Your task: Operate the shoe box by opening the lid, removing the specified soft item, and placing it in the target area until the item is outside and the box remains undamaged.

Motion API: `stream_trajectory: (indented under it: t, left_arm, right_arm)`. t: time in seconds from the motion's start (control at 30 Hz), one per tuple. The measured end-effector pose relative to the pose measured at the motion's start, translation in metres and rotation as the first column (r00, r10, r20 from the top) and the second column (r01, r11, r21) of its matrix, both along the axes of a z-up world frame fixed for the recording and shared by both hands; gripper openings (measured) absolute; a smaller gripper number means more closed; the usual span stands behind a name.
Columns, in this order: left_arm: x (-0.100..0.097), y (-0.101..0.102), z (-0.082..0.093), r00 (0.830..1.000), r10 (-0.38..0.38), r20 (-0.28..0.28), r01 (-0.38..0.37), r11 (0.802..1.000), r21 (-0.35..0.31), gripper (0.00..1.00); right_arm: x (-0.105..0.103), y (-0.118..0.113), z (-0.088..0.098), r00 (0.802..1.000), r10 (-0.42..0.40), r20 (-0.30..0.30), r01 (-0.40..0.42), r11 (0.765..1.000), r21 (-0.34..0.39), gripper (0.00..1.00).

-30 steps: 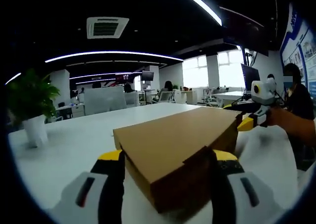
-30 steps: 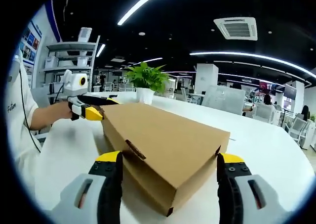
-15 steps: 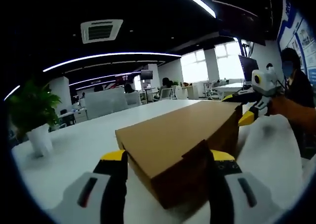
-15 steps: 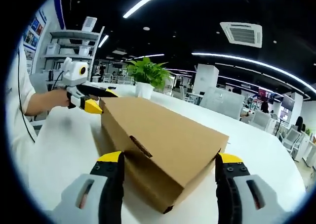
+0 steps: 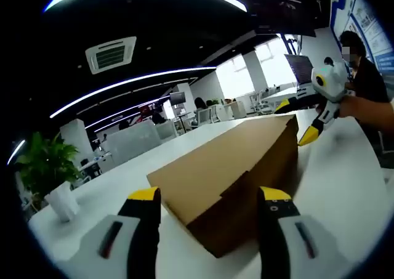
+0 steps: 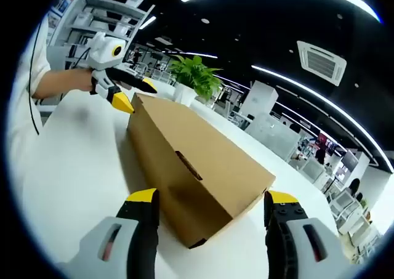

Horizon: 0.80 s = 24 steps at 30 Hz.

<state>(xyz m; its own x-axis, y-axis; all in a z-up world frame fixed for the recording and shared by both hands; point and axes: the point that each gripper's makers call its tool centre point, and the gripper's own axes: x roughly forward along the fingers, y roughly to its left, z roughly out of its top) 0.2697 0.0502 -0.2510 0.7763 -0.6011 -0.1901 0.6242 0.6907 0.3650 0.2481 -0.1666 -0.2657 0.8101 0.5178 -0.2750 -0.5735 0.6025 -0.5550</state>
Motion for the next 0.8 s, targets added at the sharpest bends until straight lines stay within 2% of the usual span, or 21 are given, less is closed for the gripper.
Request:
stream_trajectory:
  t: [0.07,0.17,0.2,0.27,0.53,0.8]
  left_arm:
    - [-0.001,0.001,-0.001,0.999,0.009,0.031,-0.01,0.999,0.048,0.66]
    - [-0.004,0.003,-0.001,0.998,0.006,0.066,-0.014,0.994,0.108,0.68]
    - [-0.006,0.003,0.0,0.995,0.003,0.098,-0.018,0.989,0.148,0.68]
    - [-0.008,0.005,0.003,0.991,0.009,0.135,-0.034,0.981,0.189,0.68]
    - [-0.015,0.001,0.004,0.984,-0.002,0.177,-0.044,0.966,0.255,0.69]
    - [-0.015,0.0,0.003,0.983,-0.015,0.185,-0.042,0.953,0.3,0.7]
  right_arm:
    - [-0.003,0.001,0.003,0.999,0.011,0.043,-0.008,0.999,-0.05,0.71]
    - [-0.008,0.003,0.001,0.997,0.036,0.072,-0.027,0.993,-0.111,0.7]
    - [-0.008,0.002,0.001,0.996,0.035,0.08,-0.024,0.992,-0.125,0.69]
    - [-0.01,0.002,0.002,0.994,0.042,0.106,-0.024,0.985,-0.169,0.66]
    - [-0.009,-0.006,0.008,0.983,0.036,0.178,0.015,0.961,-0.275,0.59]
    - [-0.01,-0.012,0.012,0.979,0.021,0.201,0.039,0.957,-0.288,0.58]
